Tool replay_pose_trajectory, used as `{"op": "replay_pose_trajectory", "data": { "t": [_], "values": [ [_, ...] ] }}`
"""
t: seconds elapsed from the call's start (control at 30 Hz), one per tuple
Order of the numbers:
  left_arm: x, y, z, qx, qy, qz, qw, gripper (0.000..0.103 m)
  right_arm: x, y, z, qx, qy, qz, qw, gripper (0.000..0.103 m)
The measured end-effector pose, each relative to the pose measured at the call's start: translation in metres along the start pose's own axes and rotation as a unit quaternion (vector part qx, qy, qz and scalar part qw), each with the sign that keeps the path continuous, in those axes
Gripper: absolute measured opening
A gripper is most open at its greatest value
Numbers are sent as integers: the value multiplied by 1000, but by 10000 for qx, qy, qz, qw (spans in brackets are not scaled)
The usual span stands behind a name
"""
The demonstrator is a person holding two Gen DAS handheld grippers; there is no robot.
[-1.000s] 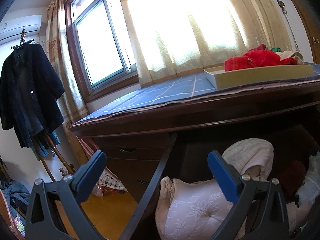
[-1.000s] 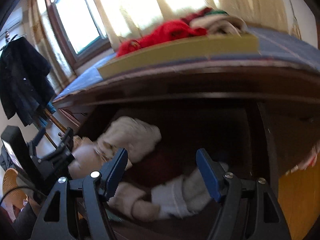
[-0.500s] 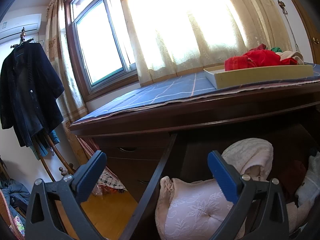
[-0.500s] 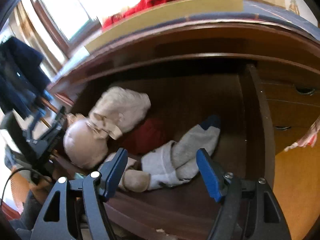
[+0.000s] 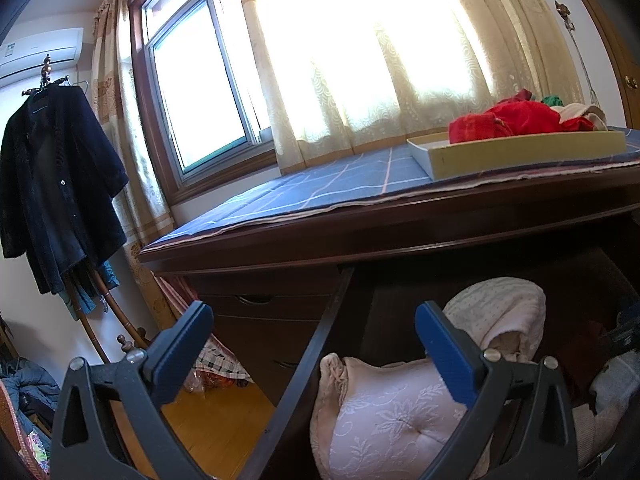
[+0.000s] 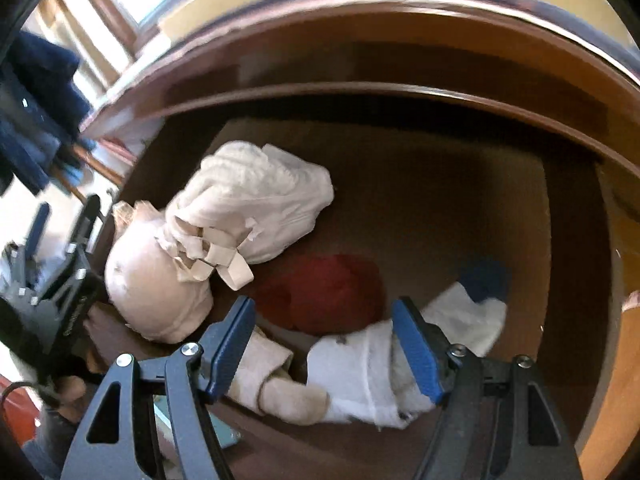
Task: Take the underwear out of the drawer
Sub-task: 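Close the right gripper on the maroon knit sock and lift it, then carry the maroon sock over the yellow tray and release it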
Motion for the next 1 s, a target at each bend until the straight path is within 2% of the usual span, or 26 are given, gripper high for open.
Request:
{"op": "replay_pose_trajectory", "data": {
  "t": [0.27,0.43,0.47,0.5,0.57,0.6,0.7,1.0],
  "values": [
    [0,0,0,-3,7,-2,10000,103,-10,-11,38,-1007,240,-399,9938,73],
    [1,-1,0,-7,8,2,10000,103,-9,-11,52,-1423,98,-345,9892,72],
    [1,-1,0,-2,11,0,10000,103,-7,-11,53,-1443,55,-276,9891,67],
    [1,-1,0,-2,9,0,10000,103,-4,-11,54,-1448,52,-261,9891,56],
    [1,0,0,-10,10,4,10000,103,2,-10,55,-1483,86,-259,9886,46],
    [1,-1,0,9,11,5,10000,103,5,-10,55,-1455,73,-198,9891,41],
    [2,-1,0,16,13,-1,10000,103,16,-10,47,-1233,-158,86,9922,39],
    [2,-2,2,20,-2,10,10000,103,18,-1,-5,-66,-194,307,9993,39]
  ]
}}
Point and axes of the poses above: each gripper's, at about its wrist camera, not at the fingertips, and z roughly the way its jaws point, x to its right, y to its underside, the point moved 5 cm from there along z, roughly the way its jaws point, and after that the axes turned 12 degrees about -z, right-handed, at the moved point
